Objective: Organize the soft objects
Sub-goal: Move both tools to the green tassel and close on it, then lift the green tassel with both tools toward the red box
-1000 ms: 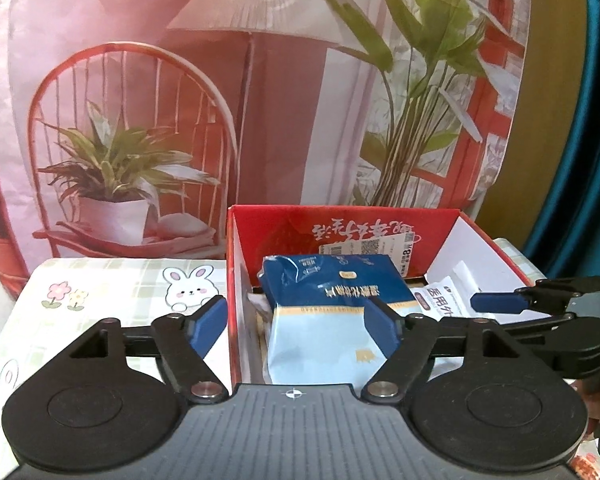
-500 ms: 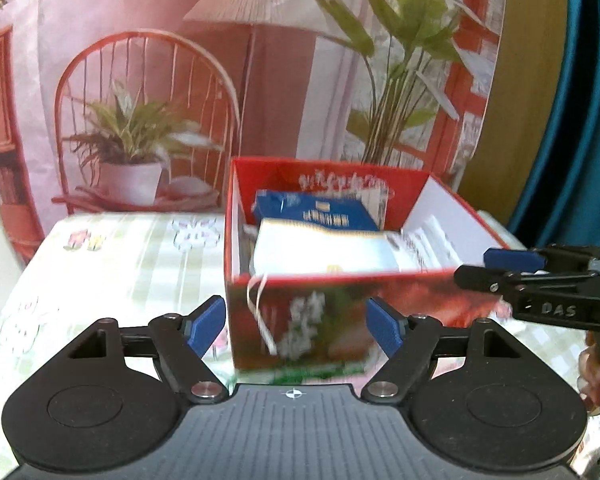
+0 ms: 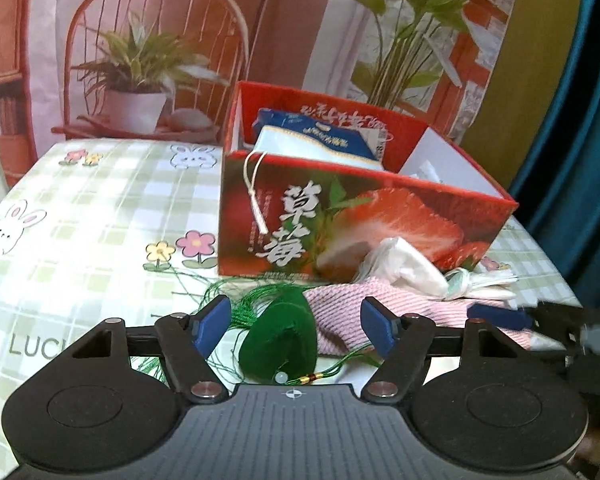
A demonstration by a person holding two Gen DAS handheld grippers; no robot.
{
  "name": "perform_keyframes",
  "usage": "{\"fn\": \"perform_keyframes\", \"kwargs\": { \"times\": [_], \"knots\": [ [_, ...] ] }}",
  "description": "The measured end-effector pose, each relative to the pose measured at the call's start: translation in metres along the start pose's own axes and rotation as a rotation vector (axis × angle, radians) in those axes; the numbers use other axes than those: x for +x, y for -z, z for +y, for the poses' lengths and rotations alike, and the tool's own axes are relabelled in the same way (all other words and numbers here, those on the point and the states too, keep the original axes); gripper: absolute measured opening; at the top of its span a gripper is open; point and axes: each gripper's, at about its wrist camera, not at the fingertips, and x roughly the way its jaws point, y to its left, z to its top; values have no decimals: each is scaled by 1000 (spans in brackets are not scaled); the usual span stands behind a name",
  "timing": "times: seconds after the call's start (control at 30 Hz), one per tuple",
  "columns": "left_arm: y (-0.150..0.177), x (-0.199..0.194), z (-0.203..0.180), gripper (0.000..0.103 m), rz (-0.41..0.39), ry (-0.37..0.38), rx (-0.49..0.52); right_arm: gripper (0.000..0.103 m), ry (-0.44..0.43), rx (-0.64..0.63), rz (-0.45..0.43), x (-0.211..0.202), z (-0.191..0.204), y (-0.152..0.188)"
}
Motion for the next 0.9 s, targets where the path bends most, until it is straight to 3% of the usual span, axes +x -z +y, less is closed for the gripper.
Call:
{"fn": "perform_keyframes", "kwargs": {
  "times": [0.2, 0.4, 0.67, 0.9],
  "knots": [
    [7, 13, 1, 67, 36, 15, -25, 48, 0, -23, 34, 6, 6, 21],
    [13, 18, 3, 34, 41, 21, -31, 57, -7, -41, 38, 12, 7, 24],
    [22, 11, -4, 32, 49, 123, -62, 57, -64, -100, 37, 16, 24, 29],
    [24, 9, -12, 32, 30, 128, -36, 55, -92, -147, 32, 17, 33, 31]
  ]
}}
